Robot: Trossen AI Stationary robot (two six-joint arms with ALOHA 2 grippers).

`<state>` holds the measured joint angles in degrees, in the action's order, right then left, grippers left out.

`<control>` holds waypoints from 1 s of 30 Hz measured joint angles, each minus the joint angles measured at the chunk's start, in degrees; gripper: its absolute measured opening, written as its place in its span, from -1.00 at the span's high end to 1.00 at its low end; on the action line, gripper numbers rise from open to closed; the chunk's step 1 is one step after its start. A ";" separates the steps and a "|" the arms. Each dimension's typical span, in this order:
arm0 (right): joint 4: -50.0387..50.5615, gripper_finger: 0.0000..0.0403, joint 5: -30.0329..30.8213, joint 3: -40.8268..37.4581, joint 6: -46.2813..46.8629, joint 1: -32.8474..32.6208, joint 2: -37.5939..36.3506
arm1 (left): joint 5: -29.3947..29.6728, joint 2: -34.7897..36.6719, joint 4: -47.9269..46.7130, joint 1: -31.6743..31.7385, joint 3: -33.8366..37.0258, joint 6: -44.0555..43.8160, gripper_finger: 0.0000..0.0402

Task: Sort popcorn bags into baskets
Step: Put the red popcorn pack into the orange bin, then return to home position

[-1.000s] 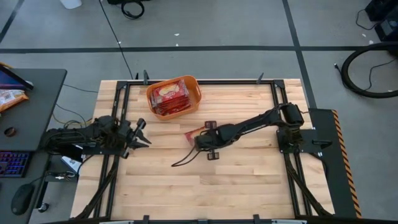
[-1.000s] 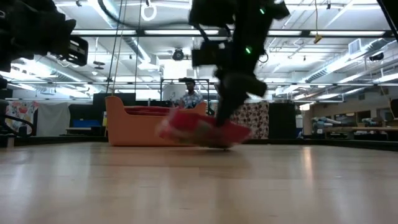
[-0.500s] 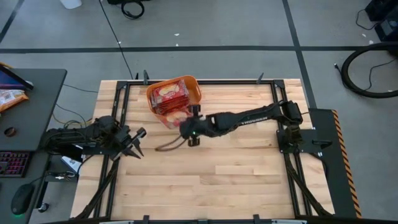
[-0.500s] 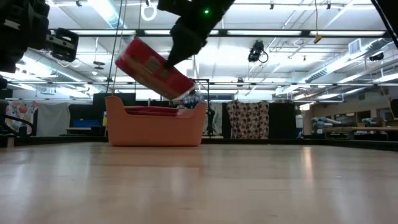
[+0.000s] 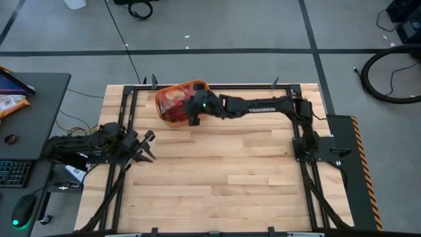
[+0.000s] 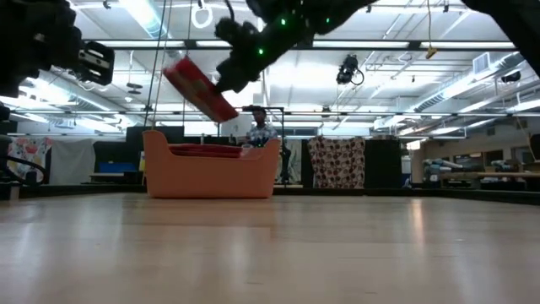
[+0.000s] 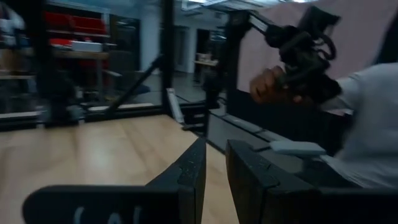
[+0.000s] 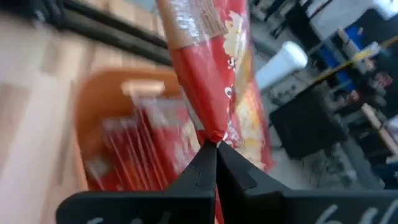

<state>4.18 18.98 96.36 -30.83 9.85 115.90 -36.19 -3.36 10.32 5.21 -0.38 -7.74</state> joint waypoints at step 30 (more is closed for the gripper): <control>16.04 0.38 6.65 0.02 15.23 0.21 -3.81 | 12.05 -0.39 -0.91 0.02 0.00 4.57 0.67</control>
<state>20.23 25.63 96.38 -15.60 10.07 112.09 -24.14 -3.75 9.41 5.23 -0.38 -3.17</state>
